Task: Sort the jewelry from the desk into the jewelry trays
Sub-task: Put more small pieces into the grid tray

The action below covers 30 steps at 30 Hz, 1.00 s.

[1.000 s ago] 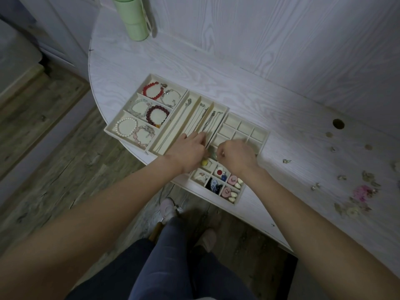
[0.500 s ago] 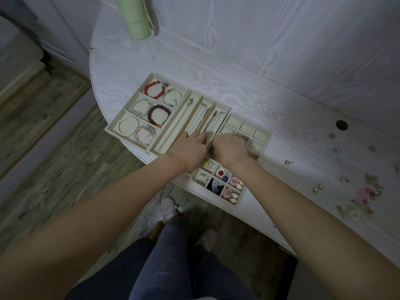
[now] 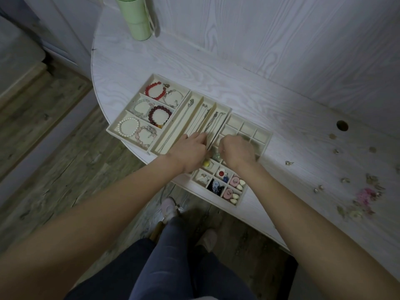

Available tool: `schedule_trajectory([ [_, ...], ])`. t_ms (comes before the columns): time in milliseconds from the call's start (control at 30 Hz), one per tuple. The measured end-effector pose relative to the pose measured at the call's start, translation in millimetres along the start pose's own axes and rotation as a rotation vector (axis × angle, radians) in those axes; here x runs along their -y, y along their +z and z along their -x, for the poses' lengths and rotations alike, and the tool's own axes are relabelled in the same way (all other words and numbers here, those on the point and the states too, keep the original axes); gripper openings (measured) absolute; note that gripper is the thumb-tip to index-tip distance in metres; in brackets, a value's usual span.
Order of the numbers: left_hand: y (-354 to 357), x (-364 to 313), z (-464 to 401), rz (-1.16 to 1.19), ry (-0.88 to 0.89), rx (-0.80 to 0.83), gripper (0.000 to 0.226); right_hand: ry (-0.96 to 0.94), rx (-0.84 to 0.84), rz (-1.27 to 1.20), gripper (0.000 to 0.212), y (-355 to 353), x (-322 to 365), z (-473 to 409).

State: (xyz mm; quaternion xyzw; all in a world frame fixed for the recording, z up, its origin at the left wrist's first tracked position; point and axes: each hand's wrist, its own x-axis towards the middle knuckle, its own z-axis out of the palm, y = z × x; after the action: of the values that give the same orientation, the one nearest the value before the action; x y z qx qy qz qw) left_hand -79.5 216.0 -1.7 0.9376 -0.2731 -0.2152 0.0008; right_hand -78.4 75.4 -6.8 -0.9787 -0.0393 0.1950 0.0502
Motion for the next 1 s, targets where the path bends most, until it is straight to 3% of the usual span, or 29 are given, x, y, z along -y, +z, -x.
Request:
schedule_trajectory([
  [267,-5.4,-5.2,2.5,-0.057,0.009,0.004,0.045,0.022,-0.061,-0.236,0.026,13.0,-14.3,16.1],
  [400,-4.4,-9.7,0.8,-0.13,0.017,0.007,0.047,-0.011,-0.012,-0.207,0.028,13.1,-12.6,21.0],
  [733,-22.0,-26.7,-2.5,0.095,-0.077,-0.043,0.043,-0.005,-0.049,-0.5,0.024,-3.7,-34.9,34.9],
  [1000,-48.2,-81.8,-25.2,0.099,-0.029,-0.07,0.034,0.083,-0.098,-0.563,0.026,-14.1,-85.1,76.2],
])
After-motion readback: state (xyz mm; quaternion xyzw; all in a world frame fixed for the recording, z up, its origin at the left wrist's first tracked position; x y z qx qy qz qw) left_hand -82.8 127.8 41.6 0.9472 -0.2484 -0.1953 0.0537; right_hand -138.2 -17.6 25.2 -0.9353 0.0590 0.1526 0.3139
